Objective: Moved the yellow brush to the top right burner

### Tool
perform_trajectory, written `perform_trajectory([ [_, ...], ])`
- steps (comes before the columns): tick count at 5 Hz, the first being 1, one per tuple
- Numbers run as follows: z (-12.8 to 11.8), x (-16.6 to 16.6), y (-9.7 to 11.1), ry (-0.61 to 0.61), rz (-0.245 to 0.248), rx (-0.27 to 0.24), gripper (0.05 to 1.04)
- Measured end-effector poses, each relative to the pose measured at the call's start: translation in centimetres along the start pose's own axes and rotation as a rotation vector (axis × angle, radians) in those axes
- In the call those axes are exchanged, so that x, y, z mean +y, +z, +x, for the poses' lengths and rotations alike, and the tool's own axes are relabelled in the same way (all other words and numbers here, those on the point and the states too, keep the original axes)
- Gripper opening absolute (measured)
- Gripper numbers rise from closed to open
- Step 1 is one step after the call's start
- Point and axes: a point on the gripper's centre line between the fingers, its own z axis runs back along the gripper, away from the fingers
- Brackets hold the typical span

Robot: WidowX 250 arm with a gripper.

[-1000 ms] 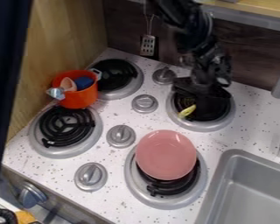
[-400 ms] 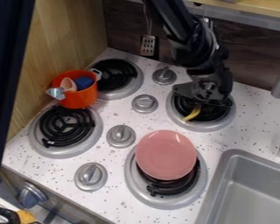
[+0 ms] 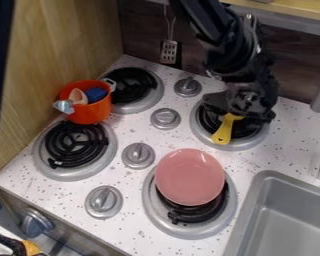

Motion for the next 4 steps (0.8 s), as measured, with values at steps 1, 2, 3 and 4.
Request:
perform_trajectory([
  [1,0.3,0.3,1.2,0.003,0.012,0.035,1.001],
  [2,-0.1,1.0,1.9,-0.023,0.022,0.116,1.0],
  [3,-0.2,3.1,2.4,-0.008,0.042,0.195,1.0],
  [4,-0.6,4.9,3.7,-0.003,0.03,0.181,1.0],
])
